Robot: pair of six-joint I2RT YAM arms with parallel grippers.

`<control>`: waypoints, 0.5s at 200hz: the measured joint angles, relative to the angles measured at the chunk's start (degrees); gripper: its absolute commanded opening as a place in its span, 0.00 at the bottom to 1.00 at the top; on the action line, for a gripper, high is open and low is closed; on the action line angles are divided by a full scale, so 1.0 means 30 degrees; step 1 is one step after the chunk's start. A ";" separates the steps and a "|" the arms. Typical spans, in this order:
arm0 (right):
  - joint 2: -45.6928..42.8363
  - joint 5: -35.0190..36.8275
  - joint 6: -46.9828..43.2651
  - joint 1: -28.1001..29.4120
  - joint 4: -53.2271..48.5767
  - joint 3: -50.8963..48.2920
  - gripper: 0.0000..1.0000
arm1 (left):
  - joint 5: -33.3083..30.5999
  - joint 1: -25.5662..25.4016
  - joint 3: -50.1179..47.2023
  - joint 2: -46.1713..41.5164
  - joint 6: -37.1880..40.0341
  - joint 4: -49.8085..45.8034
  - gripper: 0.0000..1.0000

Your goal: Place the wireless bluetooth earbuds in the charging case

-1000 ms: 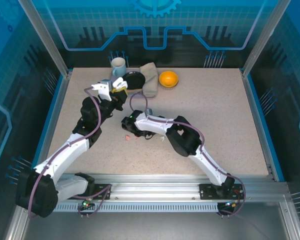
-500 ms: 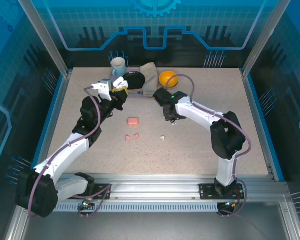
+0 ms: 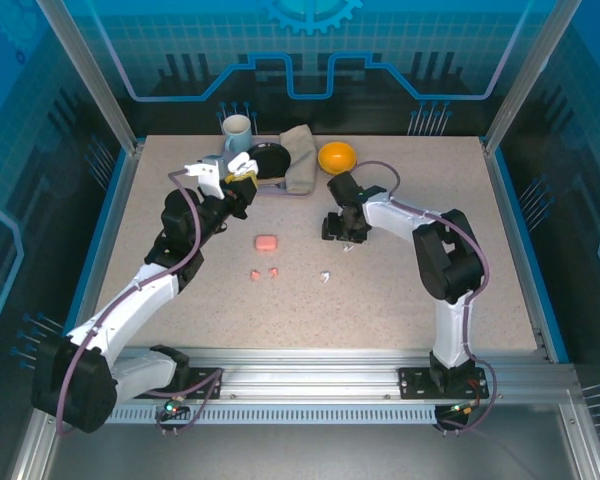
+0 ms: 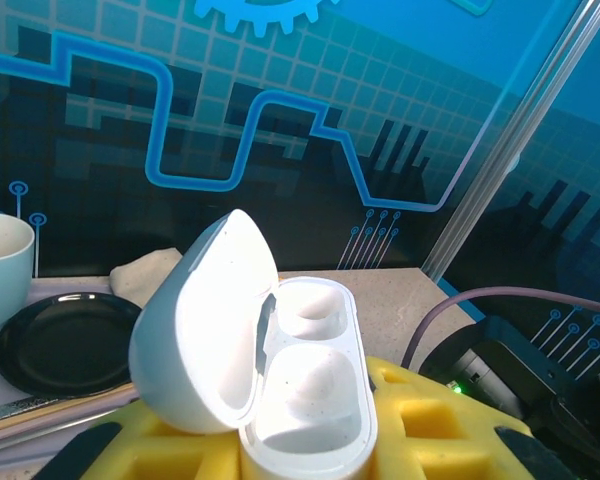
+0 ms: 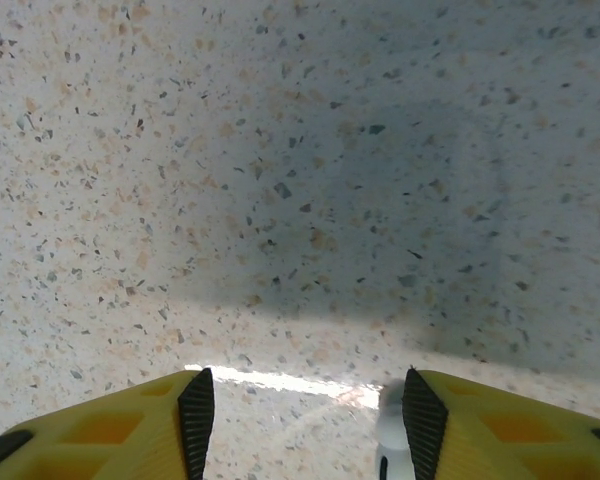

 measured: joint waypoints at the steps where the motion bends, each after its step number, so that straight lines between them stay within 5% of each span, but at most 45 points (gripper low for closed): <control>1: 0.0007 -0.0015 0.0000 0.0000 0.0044 -0.0007 0.55 | 0.0000 0.0000 0.0000 0.0000 -0.0007 -0.0015 0.00; 100: -0.1195 -0.0138 0.0481 -0.0364 0.1836 -0.2885 0.54 | 0.0000 -0.0146 0.0036 0.0015 -0.0015 -0.0248 0.00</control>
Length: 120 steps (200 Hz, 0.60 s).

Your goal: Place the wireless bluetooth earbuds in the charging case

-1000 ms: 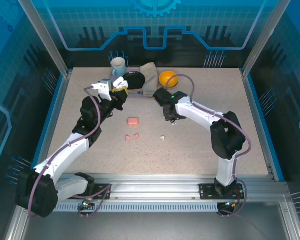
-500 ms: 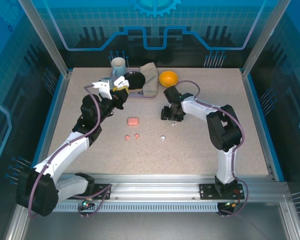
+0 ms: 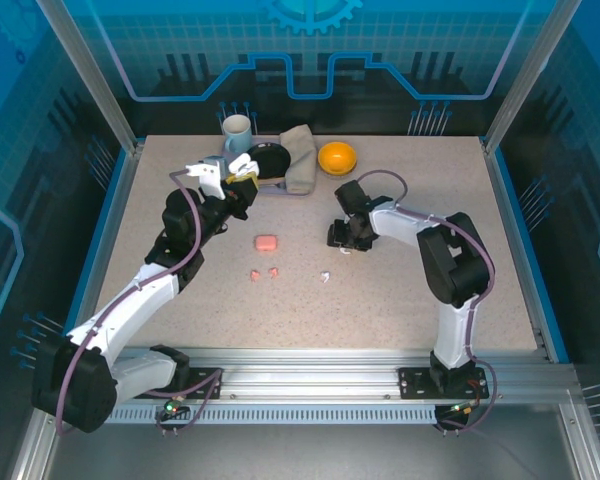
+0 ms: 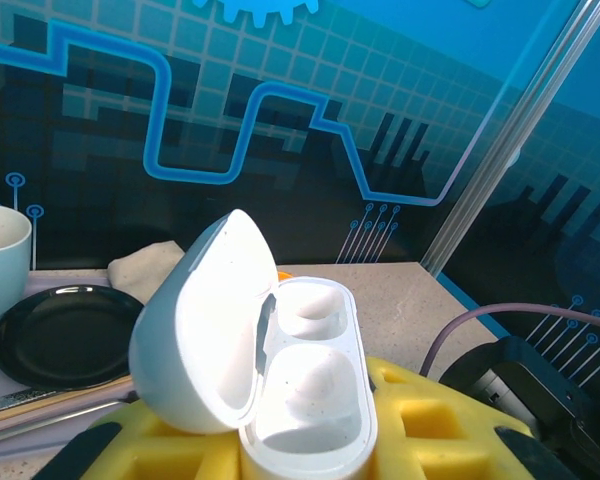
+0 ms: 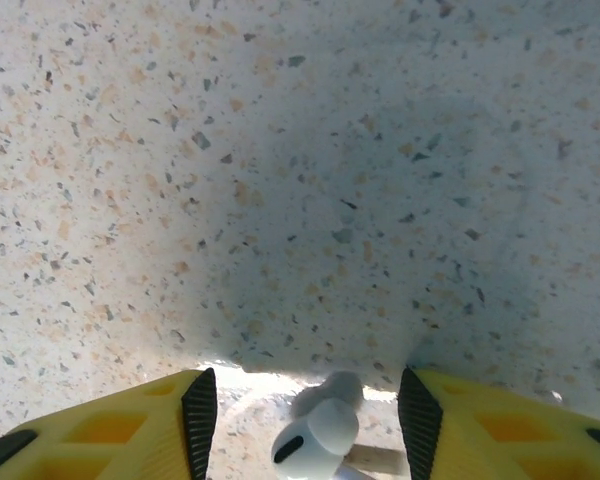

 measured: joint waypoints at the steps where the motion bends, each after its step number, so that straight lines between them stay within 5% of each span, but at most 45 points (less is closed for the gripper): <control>1: -0.0022 0.0000 0.0022 0.0000 0.0007 -0.0044 0.54 | 0.0000 0.0000 0.0000 0.0000 0.0000 -0.0007 0.00; 120: -0.0474 0.0590 -0.0925 0.0087 -0.1158 0.0481 0.54 | -0.0007 -0.0109 0.0000 0.0262 0.0000 0.0022 0.00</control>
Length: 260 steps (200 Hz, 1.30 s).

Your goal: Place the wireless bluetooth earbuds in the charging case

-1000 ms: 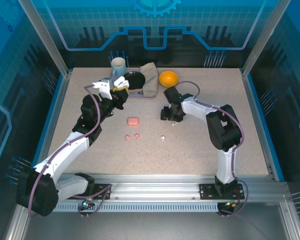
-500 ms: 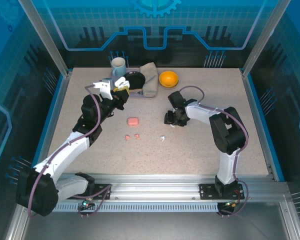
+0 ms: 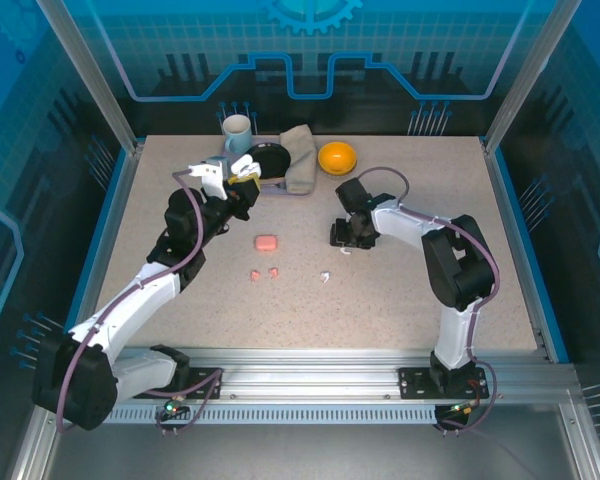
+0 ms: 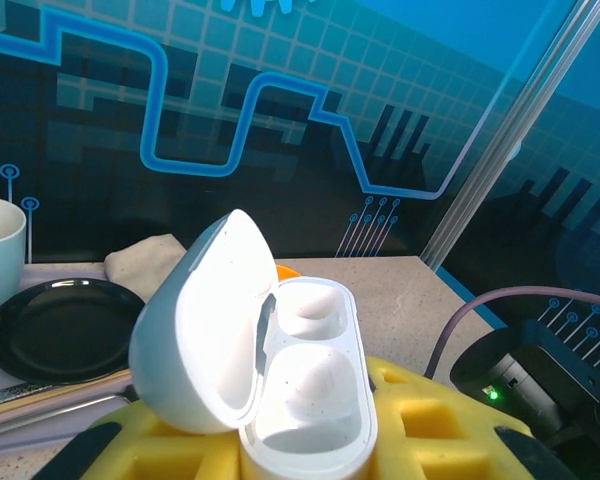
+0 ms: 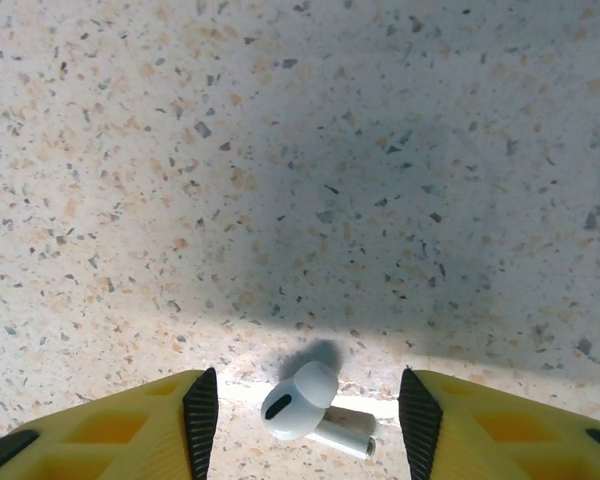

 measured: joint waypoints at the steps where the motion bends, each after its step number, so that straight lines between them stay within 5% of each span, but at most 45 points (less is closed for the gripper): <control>1: 0.0000 0.0007 -0.0007 0.0015 -0.0007 0.0000 0.54 | 0.0000 0.0000 0.0000 0.0000 0.0000 0.0000 0.00; 260: -0.0291 0.0495 0.0699 0.1086 -0.0306 -0.0831 0.53 | 0.0000 -0.0051 0.0000 0.0102 0.0000 0.0124 0.00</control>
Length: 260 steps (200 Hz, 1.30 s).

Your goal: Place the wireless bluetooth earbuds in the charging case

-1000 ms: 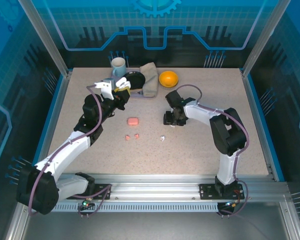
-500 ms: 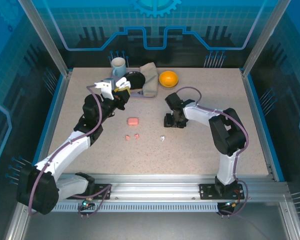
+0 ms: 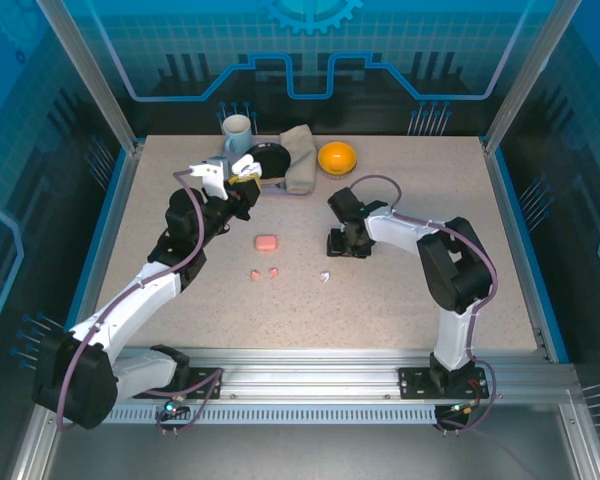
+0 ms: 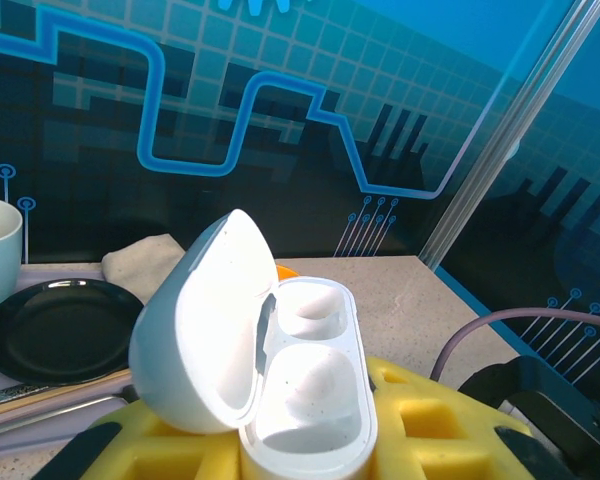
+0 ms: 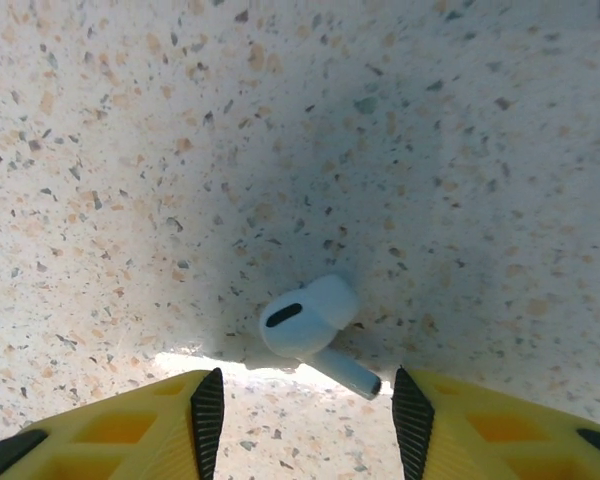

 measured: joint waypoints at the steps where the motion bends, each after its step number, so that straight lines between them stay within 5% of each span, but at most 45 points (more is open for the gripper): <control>1: -0.0029 0.0015 0.0000 0.0000 -0.0015 0.0000 0.53 | 0.0000 0.0000 0.0000 0.0000 0.0000 0.0007 0.00; 112: 0.2390 -0.0874 -0.7424 -0.0656 -0.2703 0.5195 0.57 | 0.0000 0.0000 0.0138 0.0000 0.0073 -0.0189 0.00; 260: 0.3752 0.0561 -0.7176 0.0102 -0.4269 0.5442 0.56 | 0.0000 0.0000 0.0350 0.0000 0.0080 -0.0189 0.00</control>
